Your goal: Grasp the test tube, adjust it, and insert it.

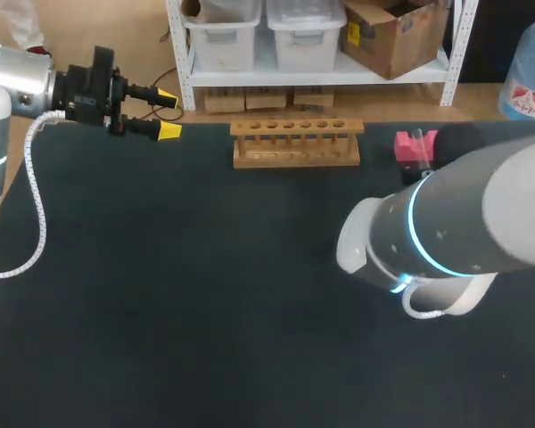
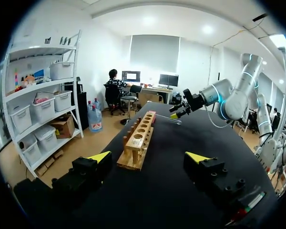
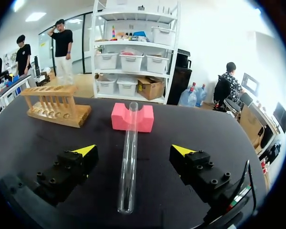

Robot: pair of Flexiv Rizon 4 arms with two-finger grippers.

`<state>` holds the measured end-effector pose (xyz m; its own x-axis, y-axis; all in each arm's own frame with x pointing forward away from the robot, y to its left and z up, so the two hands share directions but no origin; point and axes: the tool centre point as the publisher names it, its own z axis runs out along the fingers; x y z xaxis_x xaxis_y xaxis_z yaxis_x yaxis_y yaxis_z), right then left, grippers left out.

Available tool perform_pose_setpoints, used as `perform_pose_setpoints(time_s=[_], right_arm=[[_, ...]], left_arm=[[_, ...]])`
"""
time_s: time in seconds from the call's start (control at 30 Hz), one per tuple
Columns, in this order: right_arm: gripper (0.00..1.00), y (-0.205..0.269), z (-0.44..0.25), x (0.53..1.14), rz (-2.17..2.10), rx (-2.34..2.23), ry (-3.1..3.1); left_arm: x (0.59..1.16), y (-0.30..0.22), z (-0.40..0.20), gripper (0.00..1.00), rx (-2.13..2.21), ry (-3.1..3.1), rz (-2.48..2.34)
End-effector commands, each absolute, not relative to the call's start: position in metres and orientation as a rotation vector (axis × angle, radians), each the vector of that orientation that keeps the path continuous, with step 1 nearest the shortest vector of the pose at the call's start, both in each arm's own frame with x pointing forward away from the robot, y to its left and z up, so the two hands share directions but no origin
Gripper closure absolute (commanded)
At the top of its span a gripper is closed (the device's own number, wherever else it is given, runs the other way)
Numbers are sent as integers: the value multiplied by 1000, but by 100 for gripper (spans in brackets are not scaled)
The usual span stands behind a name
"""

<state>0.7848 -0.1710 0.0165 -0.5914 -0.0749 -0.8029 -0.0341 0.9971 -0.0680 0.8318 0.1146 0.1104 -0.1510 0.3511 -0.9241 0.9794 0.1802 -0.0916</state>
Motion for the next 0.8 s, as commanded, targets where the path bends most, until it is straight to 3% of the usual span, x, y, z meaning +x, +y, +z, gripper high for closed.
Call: perform_pose_setpoints(time_s=[0.03, 0.8], right_arm=[[0, -177, 9, 789, 148, -170, 2198], [3, -175, -9, 805, 178, -196, 2234]], left_arm=[[829, 115, 110, 0, 1282, 1643, -971], [829, 115, 110, 0, 1282, 1643, -971]])
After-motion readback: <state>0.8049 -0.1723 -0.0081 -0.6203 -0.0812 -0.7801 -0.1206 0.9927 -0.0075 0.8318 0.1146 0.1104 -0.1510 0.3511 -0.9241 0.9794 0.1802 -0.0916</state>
